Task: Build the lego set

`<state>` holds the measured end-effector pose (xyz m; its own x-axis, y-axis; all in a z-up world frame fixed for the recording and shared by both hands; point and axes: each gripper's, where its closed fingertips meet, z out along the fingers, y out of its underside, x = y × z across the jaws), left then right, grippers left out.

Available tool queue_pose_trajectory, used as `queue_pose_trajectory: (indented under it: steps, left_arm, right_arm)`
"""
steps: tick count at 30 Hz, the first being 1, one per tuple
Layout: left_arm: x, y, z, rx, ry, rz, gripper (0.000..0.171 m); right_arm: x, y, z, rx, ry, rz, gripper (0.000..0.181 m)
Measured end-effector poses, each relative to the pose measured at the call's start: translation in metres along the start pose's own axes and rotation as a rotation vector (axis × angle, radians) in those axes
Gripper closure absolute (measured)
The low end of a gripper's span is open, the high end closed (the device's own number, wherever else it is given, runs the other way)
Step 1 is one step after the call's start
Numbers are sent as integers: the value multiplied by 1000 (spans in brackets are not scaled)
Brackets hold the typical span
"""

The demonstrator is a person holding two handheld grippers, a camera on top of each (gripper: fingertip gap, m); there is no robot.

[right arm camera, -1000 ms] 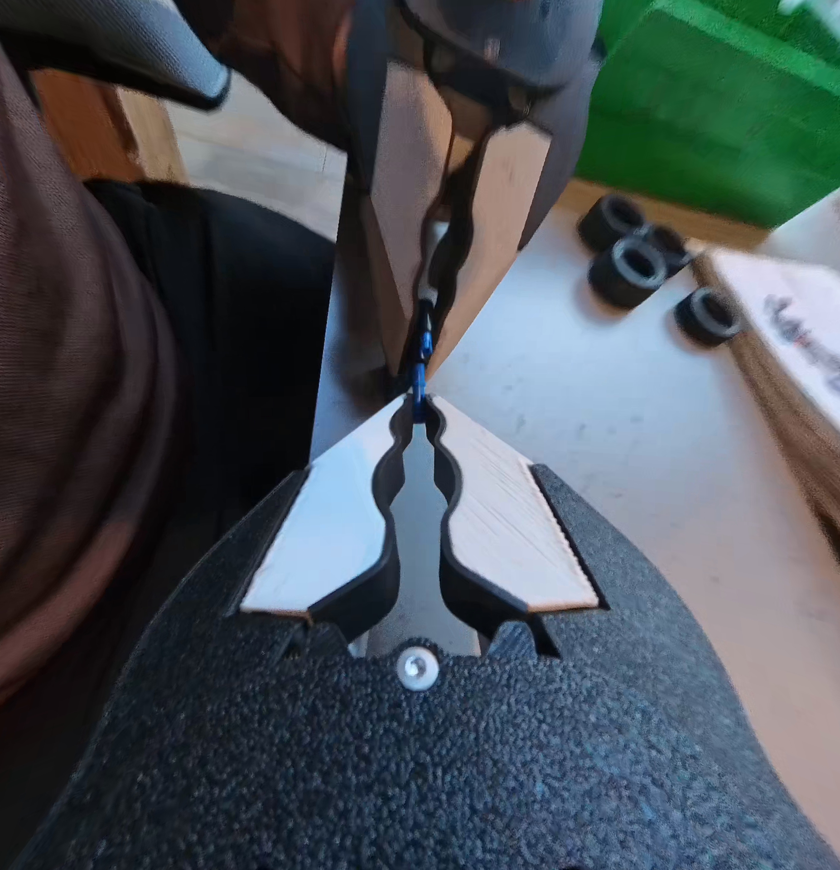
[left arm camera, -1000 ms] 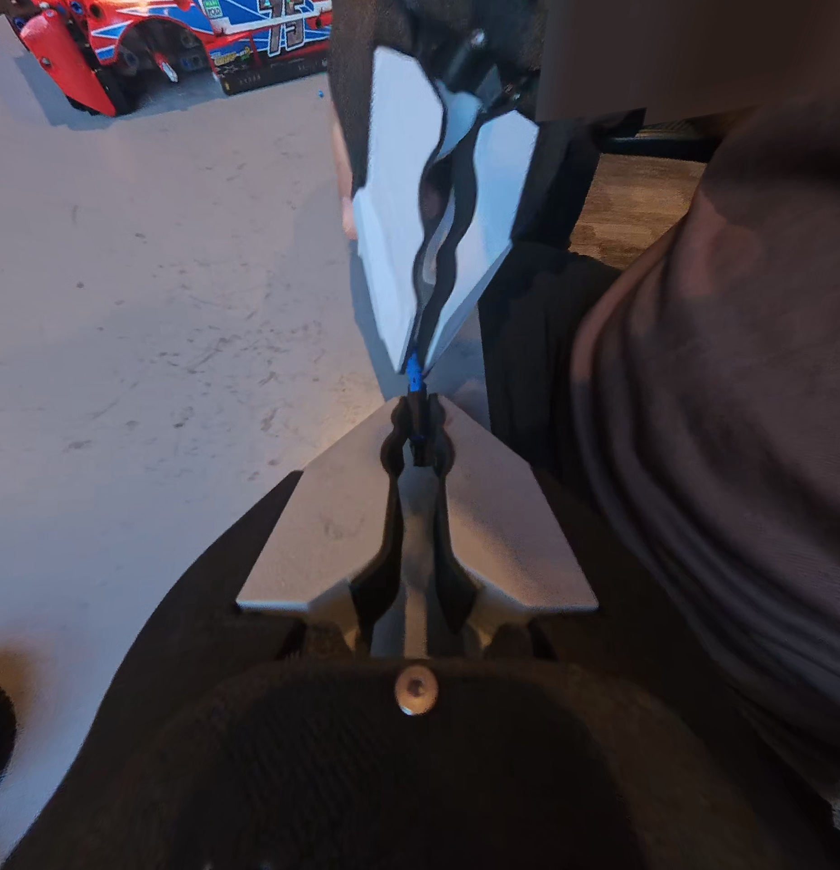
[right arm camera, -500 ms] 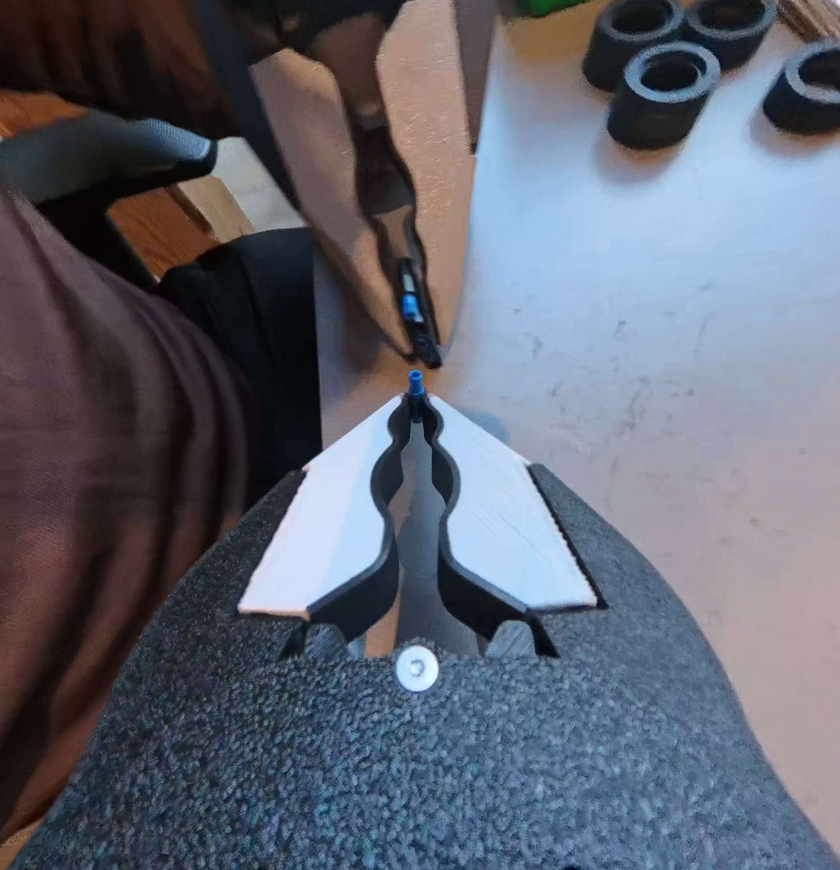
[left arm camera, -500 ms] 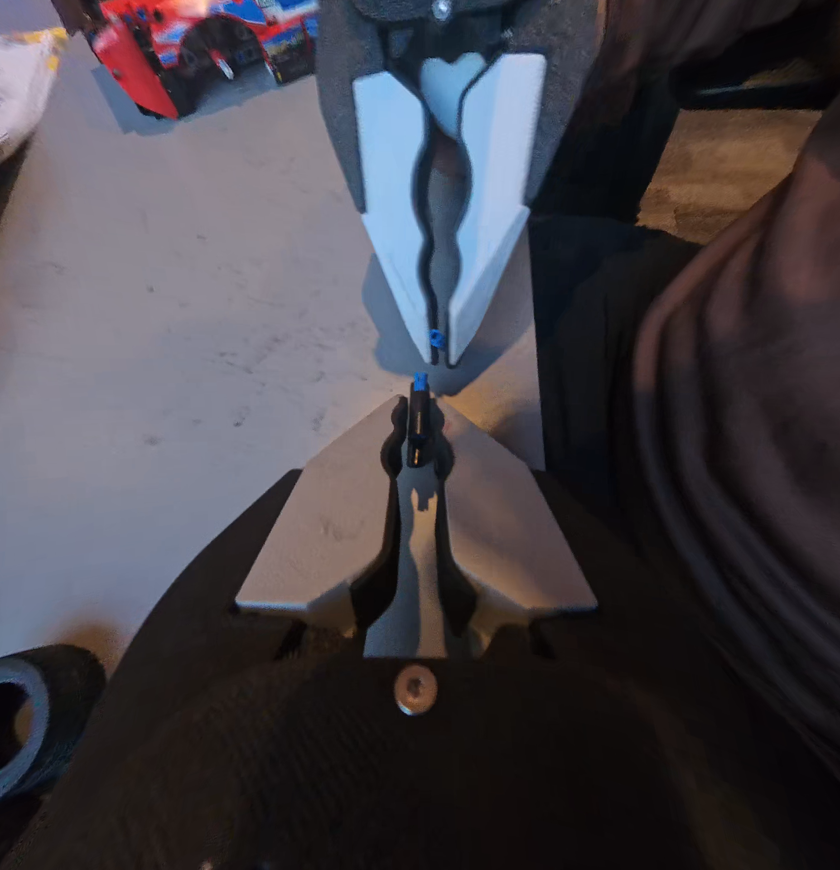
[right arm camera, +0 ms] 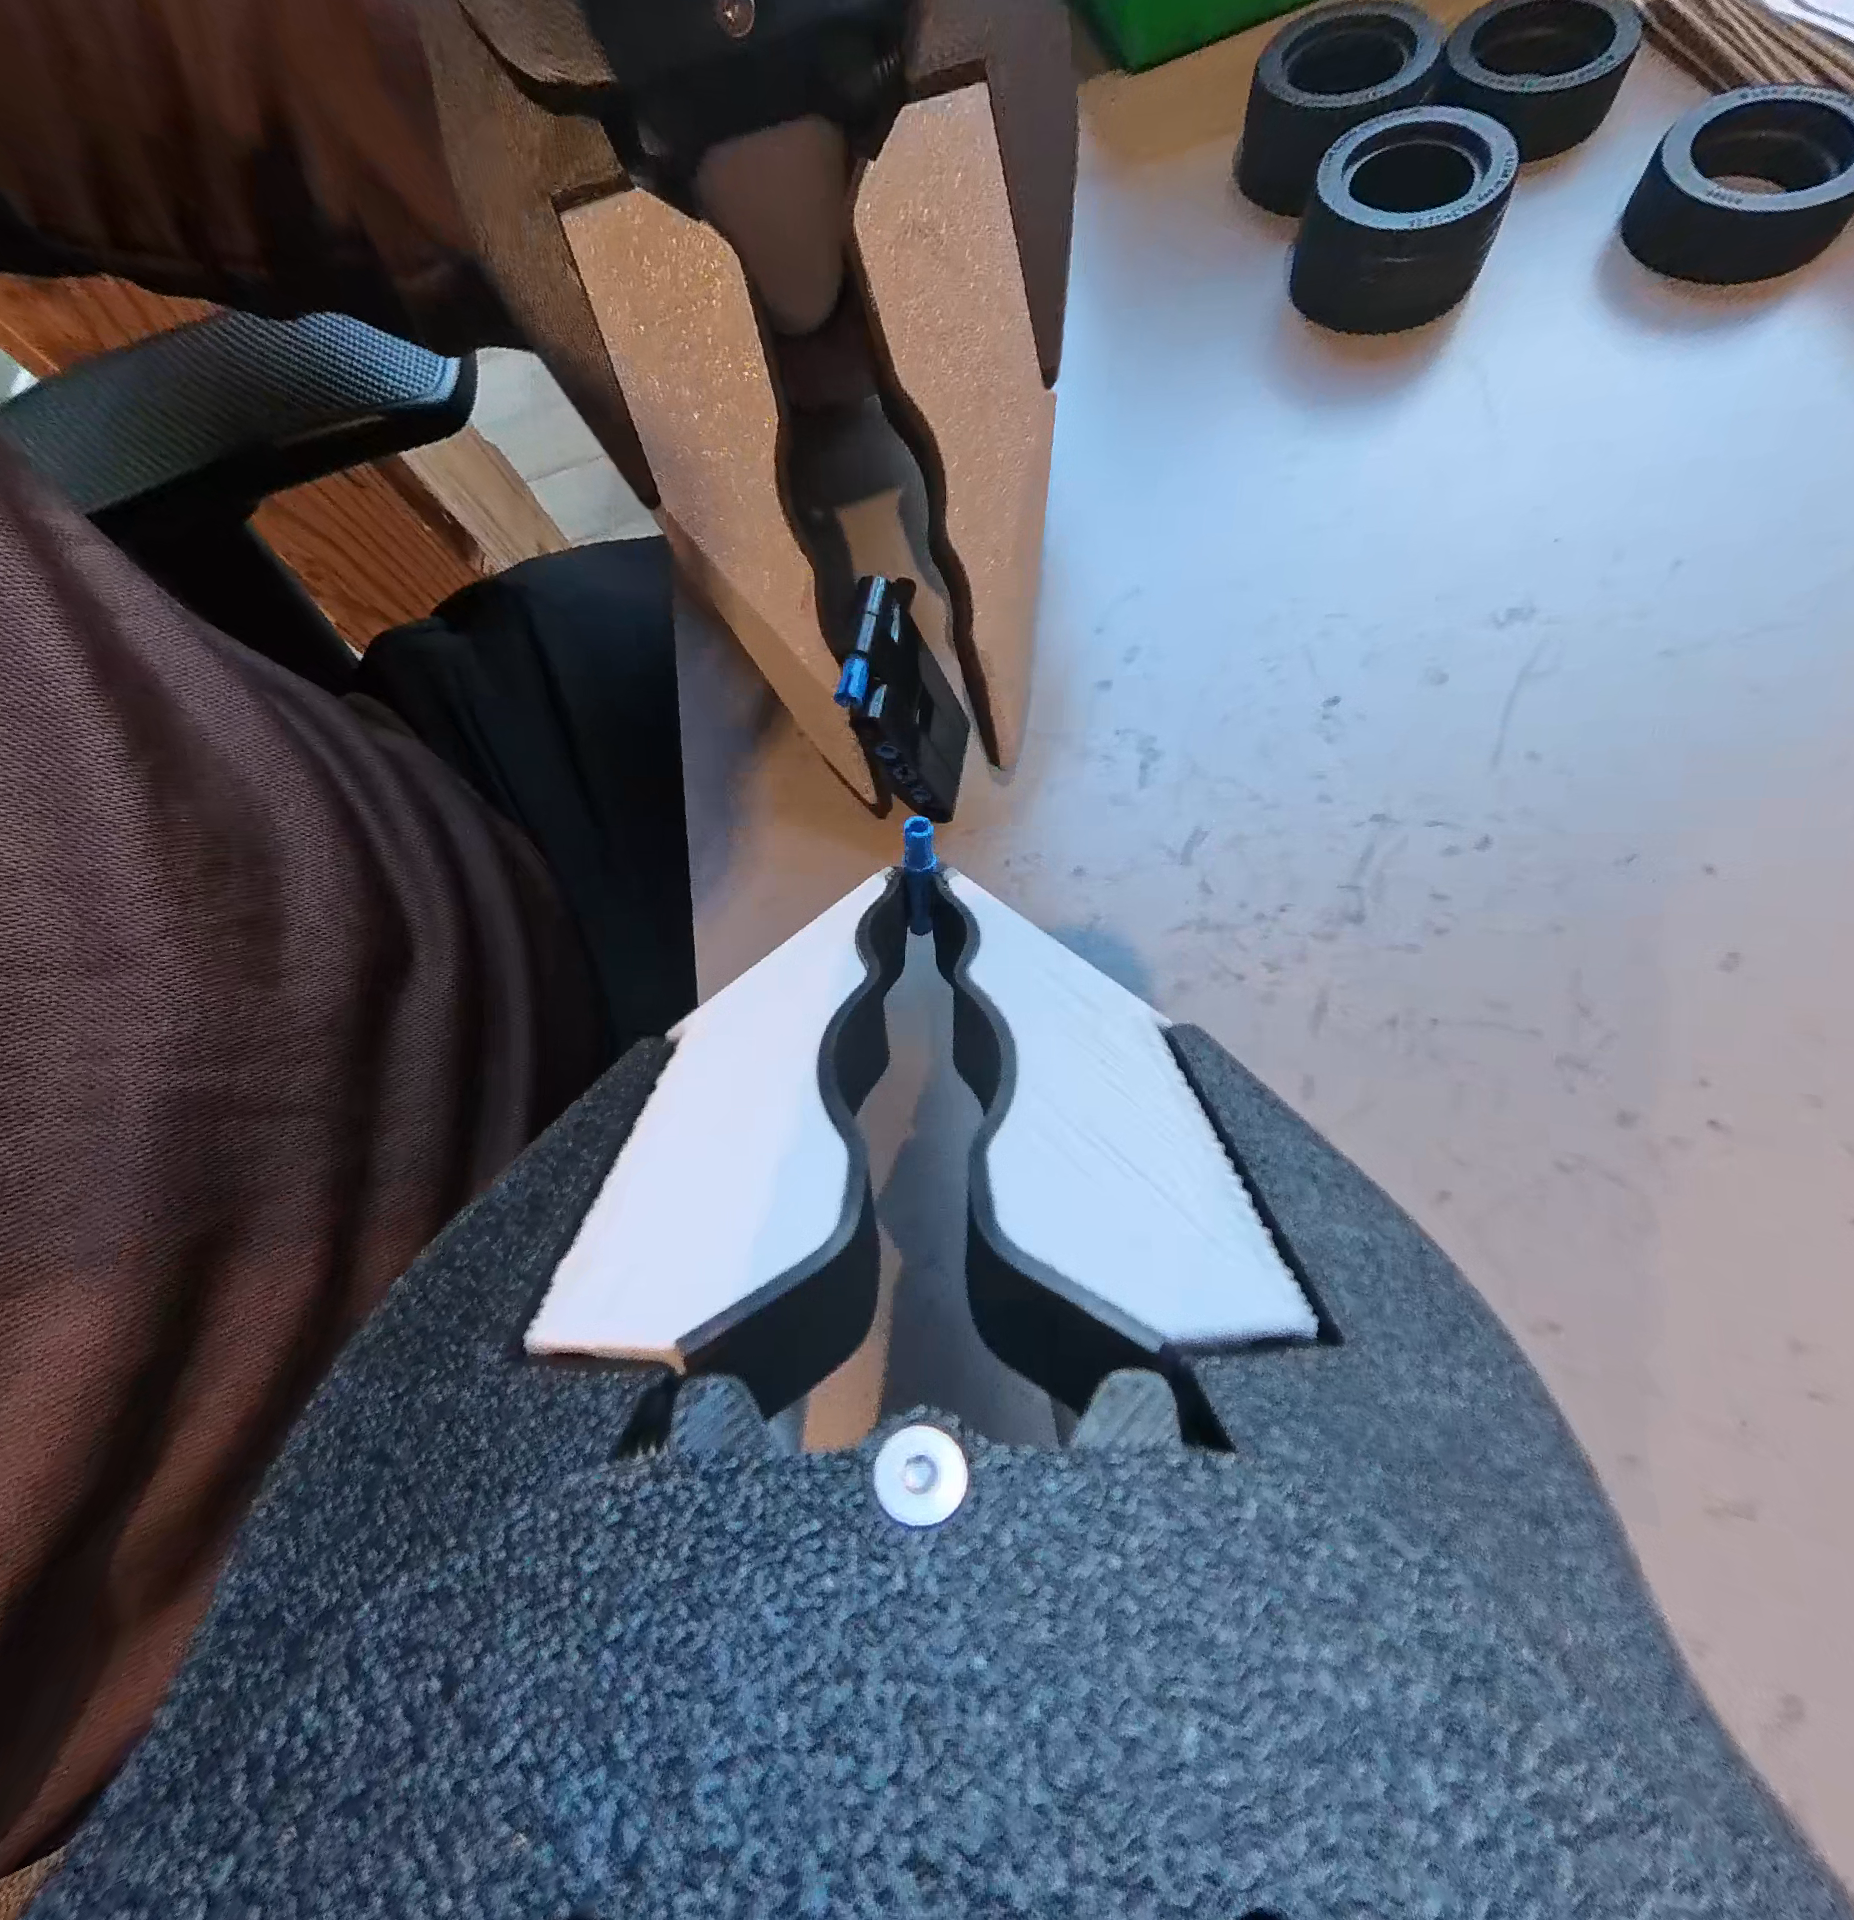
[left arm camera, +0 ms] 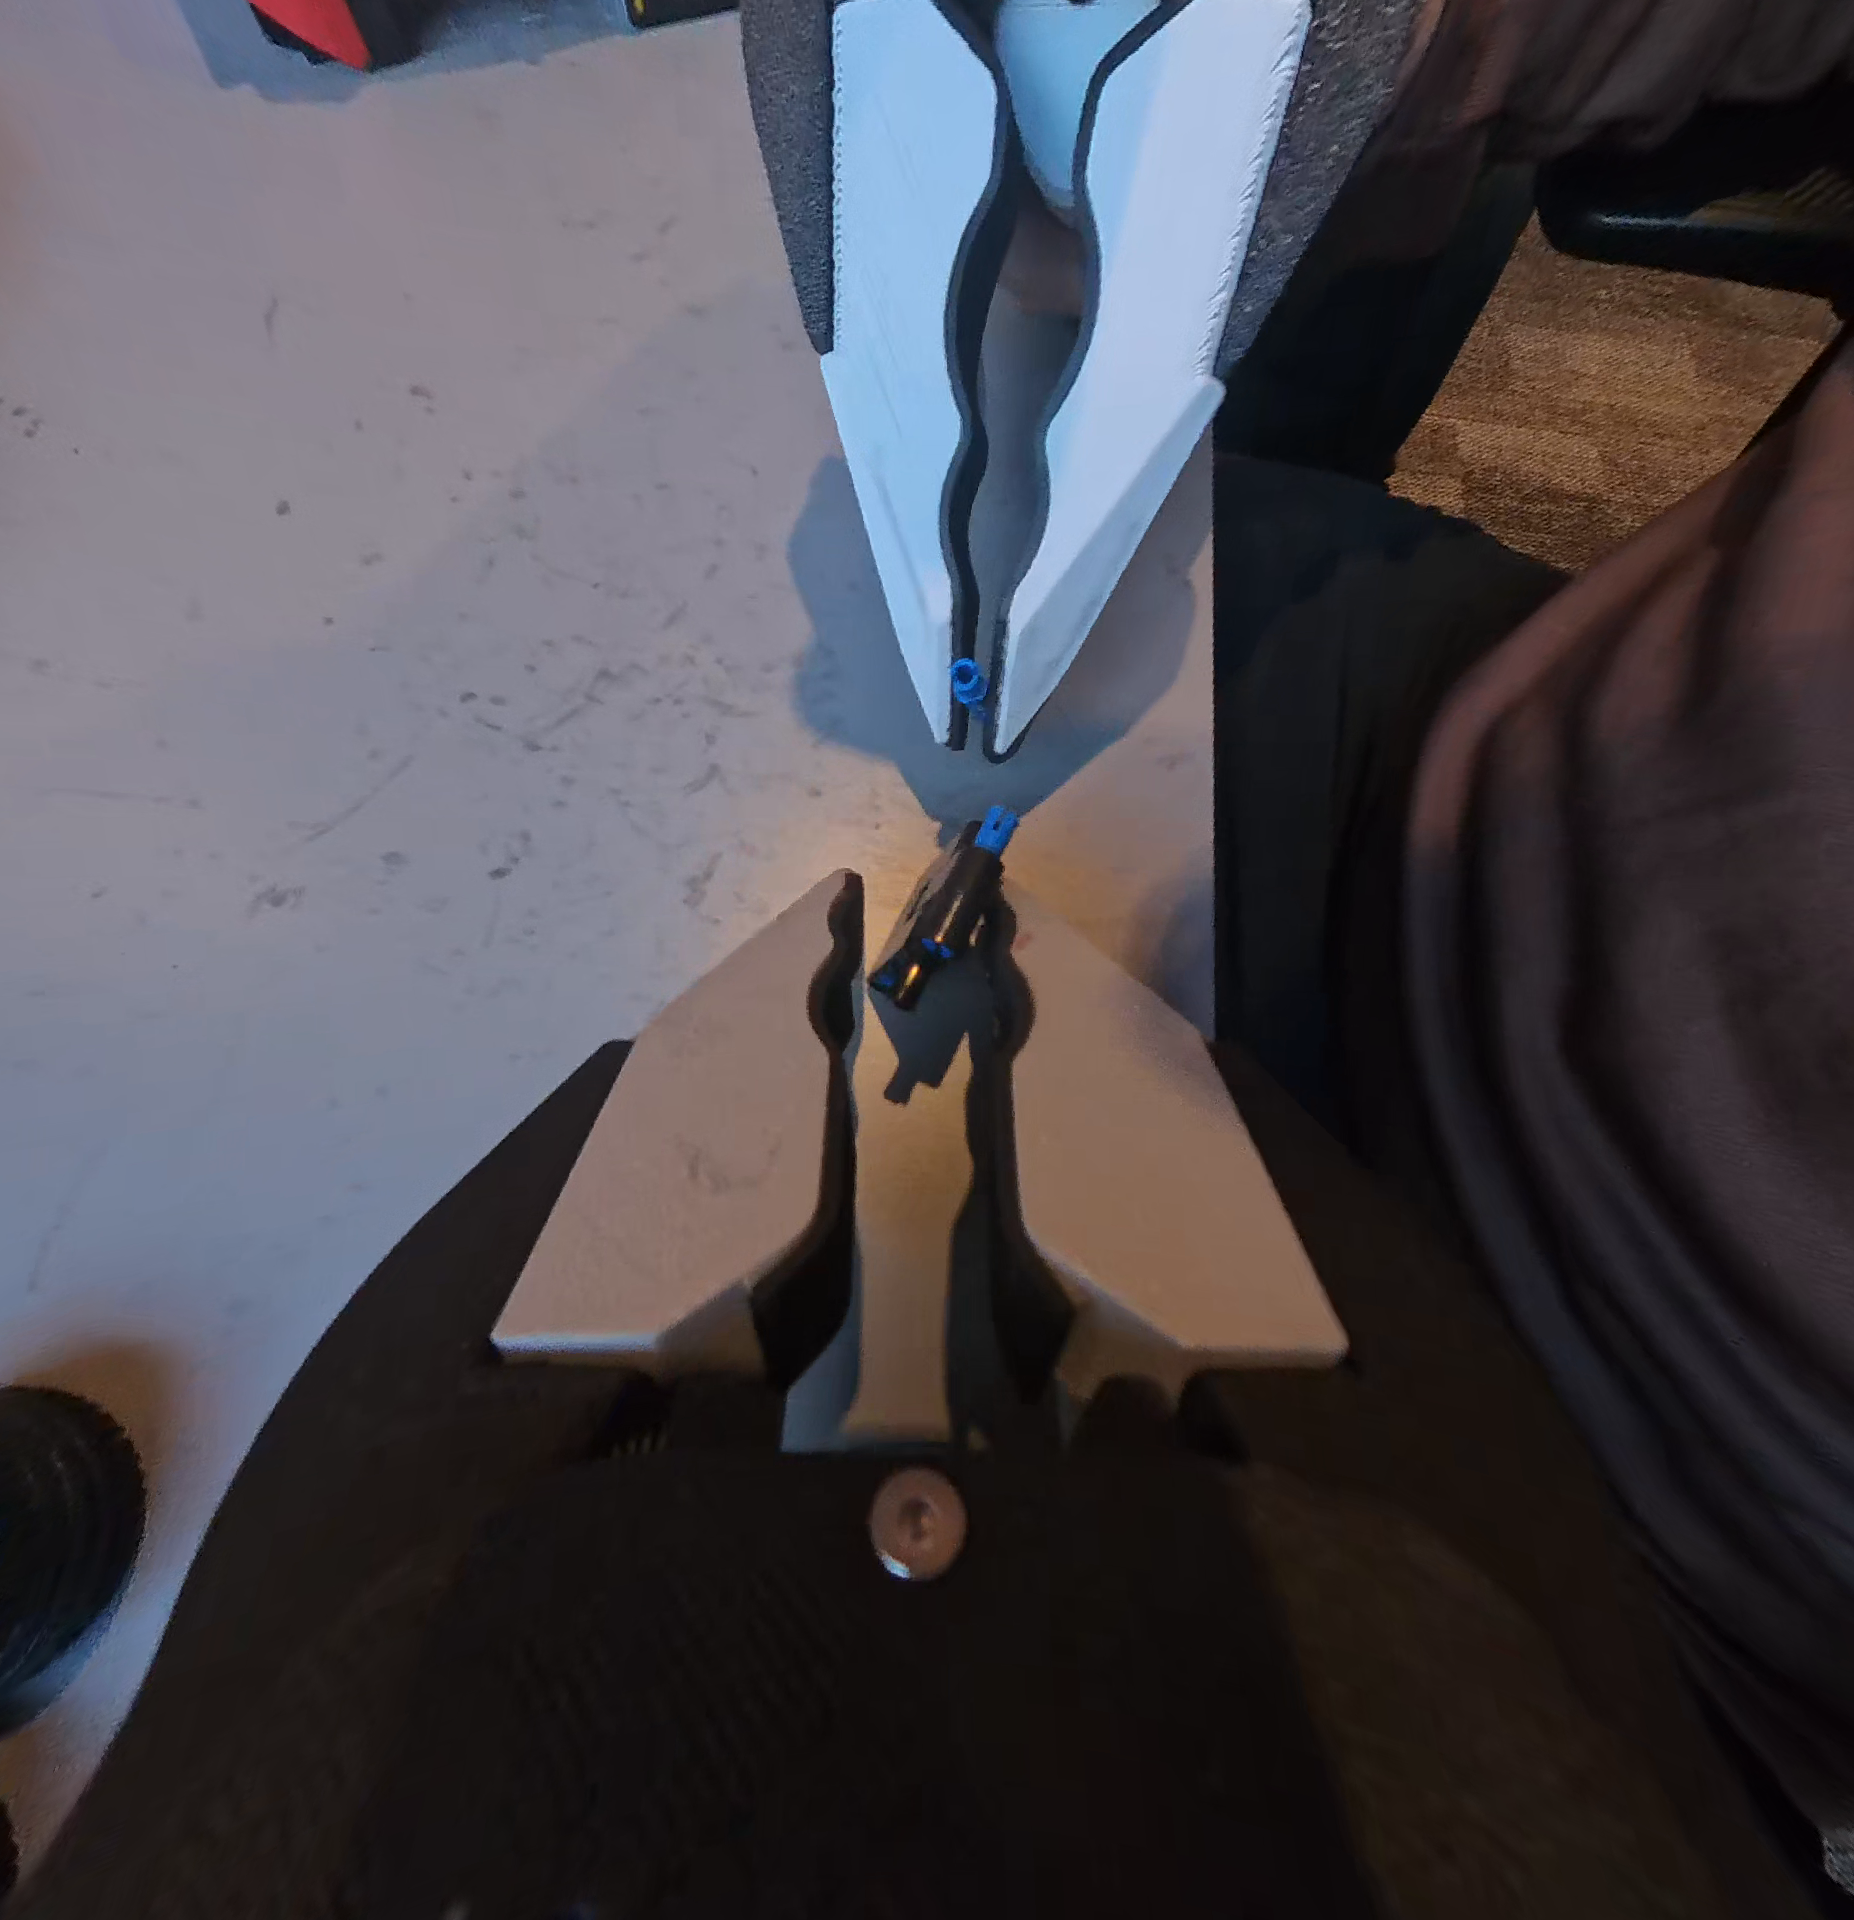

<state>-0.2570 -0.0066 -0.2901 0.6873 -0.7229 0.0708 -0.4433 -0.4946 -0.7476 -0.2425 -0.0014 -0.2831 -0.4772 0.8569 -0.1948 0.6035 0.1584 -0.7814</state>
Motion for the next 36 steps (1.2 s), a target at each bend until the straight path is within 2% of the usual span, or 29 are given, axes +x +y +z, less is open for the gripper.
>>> queue_pose_trajectory:
  steps: [12,16,19,20,22,24,26,30,33,36]
  left_arm:
    - [2,-9,-6,11,17,7,148]
    - [5,4,-6,-57,-20,77,151]
    - [10,13,-6,-98,-70,128,143]
    - [13,11,-7,-84,-67,104,135]
    - [12,2,-13,-24,-76,57,130]
    - [5,-7,-22,27,-112,35,128]
    - [3,-17,-27,55,-120,50,133]
    - [11,-35,-15,15,-140,273,148]
    - [19,-31,1,-75,-139,501,148]
    - [24,-32,7,-101,-138,643,154]
  right_arm:
    - [0,1,-2,4,-5,5,177]
    - [1,1,-1,-4,-19,25,177]
    - [2,1,-2,2,-18,33,177]
    - [3,1,-2,2,-16,34,177]
    - [3,1,-2,1,-15,35,177]
    - [2,1,-2,-5,-20,35,177]
    - [-1,2,-1,-17,-36,32,177]
    - [-11,4,1,-51,-88,39,177]
    - [-16,3,0,-59,-106,39,177]
    - [-19,3,-4,-61,-111,46,177]
